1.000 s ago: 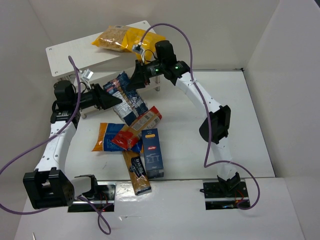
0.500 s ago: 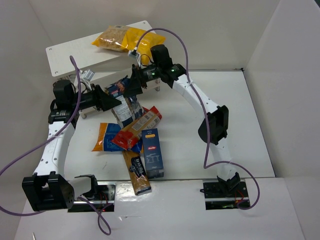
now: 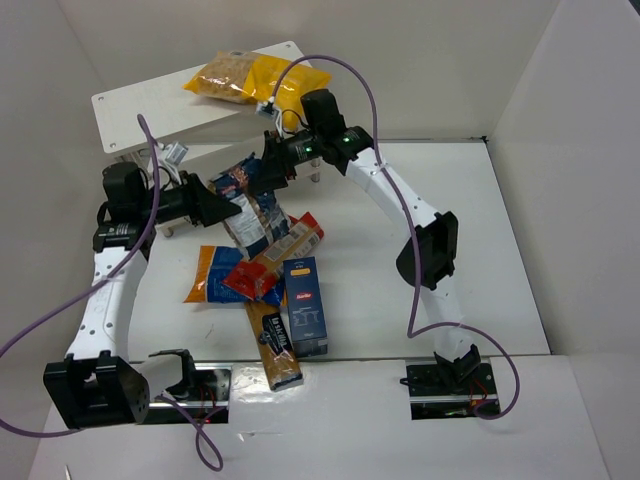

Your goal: Place and organize the pasta boxes and bags onto the shelf

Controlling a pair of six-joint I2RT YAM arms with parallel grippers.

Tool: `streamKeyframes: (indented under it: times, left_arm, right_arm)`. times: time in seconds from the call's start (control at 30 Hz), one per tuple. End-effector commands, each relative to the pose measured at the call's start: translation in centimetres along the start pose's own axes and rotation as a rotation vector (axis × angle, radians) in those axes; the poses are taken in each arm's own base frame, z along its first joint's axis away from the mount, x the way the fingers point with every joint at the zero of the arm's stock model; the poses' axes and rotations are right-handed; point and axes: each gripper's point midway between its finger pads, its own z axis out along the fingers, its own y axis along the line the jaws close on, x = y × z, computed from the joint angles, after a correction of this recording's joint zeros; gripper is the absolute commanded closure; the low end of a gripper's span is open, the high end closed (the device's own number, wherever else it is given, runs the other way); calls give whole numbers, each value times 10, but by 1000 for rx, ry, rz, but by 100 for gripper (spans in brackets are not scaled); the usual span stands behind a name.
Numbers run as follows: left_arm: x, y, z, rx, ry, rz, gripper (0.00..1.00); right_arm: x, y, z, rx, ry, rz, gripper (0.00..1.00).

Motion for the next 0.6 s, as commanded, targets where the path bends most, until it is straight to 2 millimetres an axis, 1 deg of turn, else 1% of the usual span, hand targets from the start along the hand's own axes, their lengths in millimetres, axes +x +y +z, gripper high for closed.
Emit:
streamKeyframes:
  times: [0.0, 0.03, 0.07, 0.1, 0.17, 0.2, 0.23, 0.27, 0.33, 0.37, 0.4, 0.43, 0.47, 0.5, 0.53, 0.57]
  left_arm:
    - [-29, -45, -5, 134, -63, 238, 40]
    - [-31, -42, -3, 136, -69, 241, 25]
    - [-28, -43, -3, 150, -64, 222, 16]
    - [-26, -39, -1, 150, -60, 205, 1]
    - [-30, -42, -1, 155, -72, 213, 0]
    - [-28, -37, 1, 154, -66, 187, 0]
    - [-31, -39, 1, 158, -75, 196, 0]
    - [-29, -35, 3, 158, -70, 164, 0]
    - [-29, -34, 3, 160, -76, 170, 0]
    - [-24, -31, 4, 158, -69, 145, 0]
    - [-24, -29, 6, 158, -69, 145, 0]
    - [-19, -25, 6, 156, -62, 130, 0]
    - [-14, -22, 8, 155, -59, 123, 0]
    - [-12, -22, 10, 164, -58, 133, 7]
    - [-7, -19, 11, 170, -45, 116, 16]
    - [-9, -19, 11, 172, -50, 127, 28]
  right_arm:
    - [-6, 75, 22, -199, 43, -67, 100]
    - [-10, 77, 21, -200, 38, -75, 100]
    - [-10, 77, 21, -200, 37, -75, 100]
    - [-15, 84, 19, -202, 30, -89, 100]
    - [-18, 86, 19, -202, 26, -99, 100]
    - [-21, 89, 18, -203, 21, -112, 100]
    - [-21, 89, 18, -203, 21, -112, 100]
    - [-22, 86, 19, -194, 20, -101, 100]
    - [-26, 87, 19, -187, 10, -121, 100]
    - [-28, 84, 20, -177, 6, -127, 100]
    - [-32, 83, 15, -169, -4, -137, 100]
    - [-33, 83, 15, -169, -7, -138, 100]
    - [-37, 81, 9, -159, -15, -145, 100]
    - [-36, 74, 7, -149, -17, -127, 100]
    - [-38, 76, 6, -150, -20, -135, 100]
    - [-38, 76, 6, -150, -20, -135, 100]
